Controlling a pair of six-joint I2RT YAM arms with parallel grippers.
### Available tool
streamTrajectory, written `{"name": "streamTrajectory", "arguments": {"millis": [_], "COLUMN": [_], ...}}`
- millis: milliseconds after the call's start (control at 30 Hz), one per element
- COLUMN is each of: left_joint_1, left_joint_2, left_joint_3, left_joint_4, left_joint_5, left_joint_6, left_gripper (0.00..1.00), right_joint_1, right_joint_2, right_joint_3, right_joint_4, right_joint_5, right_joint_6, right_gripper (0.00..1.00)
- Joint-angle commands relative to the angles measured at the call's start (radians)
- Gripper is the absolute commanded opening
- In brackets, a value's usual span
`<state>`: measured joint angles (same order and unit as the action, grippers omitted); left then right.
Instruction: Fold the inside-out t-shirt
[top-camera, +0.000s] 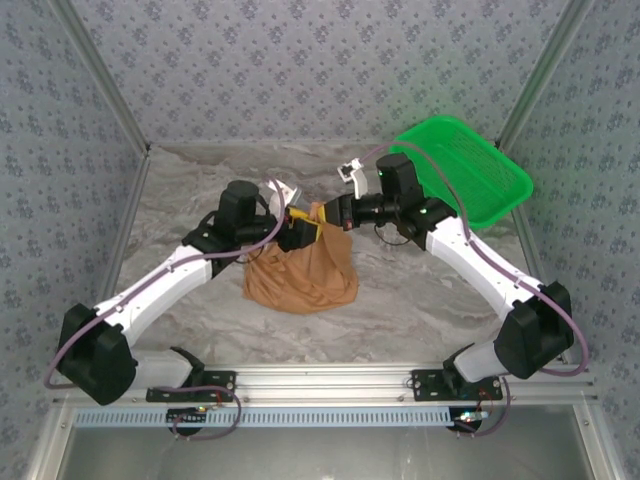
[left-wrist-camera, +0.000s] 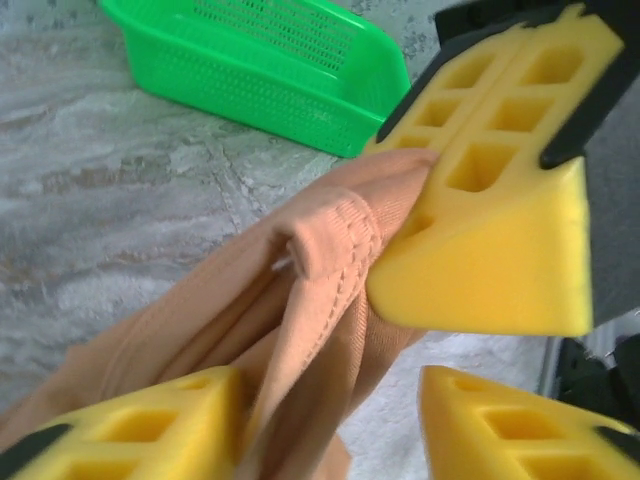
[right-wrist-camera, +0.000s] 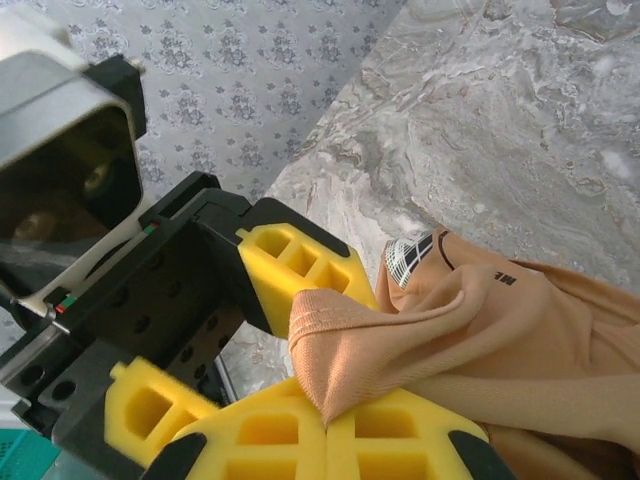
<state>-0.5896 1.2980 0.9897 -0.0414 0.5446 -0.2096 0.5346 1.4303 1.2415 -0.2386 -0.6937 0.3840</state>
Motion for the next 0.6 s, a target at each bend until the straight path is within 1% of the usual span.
{"name": "streamTrajectory", "arguments": {"millis": [0,33,67,133,233,267,333,433,500,567], "left_joint_1": [-0.003,-0.002,-0.004,-0.003,-0.003,-0.003,0.000,0.014,0.041,0.071], "left_joint_2": [0.028,0.028,0.029,0.019,-0.023,-0.039,-0.077,-0.122,-0.153,-0.178], "left_joint_3": [0.064,0.081,0.095,0.140,0.193,0.213,0.258,0.315,0.323,0.312], "left_joint_4": [0.043,0.043,0.041,0.026,0.042,0.048,0.060,0.025,0.009,0.016], "left_joint_5": [0.055,0.055,0.054,0.056,0.052,0.041,0.025,0.014,0.026,0.048], "left_joint_6": [0.021,0.022,0.021,0.021,-0.010,-0.030,-0.075,-0.094,-0.094,-0.097], "left_gripper": [0.29,0.18,0.11,0.01,0.00,0.00,0.00,0.00,0.00,0.00], "right_joint_1": [-0.007,-0.008,-0.010,-0.015,-0.022,-0.023,-0.022,-0.027,-0.036,-0.042], "right_joint_2": [-0.028,-0.027,-0.028,-0.025,-0.010,-0.005,0.003,-0.021,-0.063,-0.118], "right_joint_3": [0.075,0.094,0.114,0.167,0.277,0.322,0.422,0.476,0.433,0.331], "right_joint_4": [-0.033,-0.043,-0.053,-0.062,-0.099,-0.118,-0.199,-0.290,-0.305,-0.261], "right_joint_5": [-0.020,-0.018,-0.014,-0.001,0.035,0.068,0.179,0.343,0.412,0.401], "right_joint_6": [-0.029,-0.035,-0.039,-0.043,-0.036,-0.037,-0.066,-0.147,-0.206,-0.259], "right_gripper": [0.00,0.00,0.00,0.00,0.00,0.00,0.15,0.34,0.41,0.46]}}
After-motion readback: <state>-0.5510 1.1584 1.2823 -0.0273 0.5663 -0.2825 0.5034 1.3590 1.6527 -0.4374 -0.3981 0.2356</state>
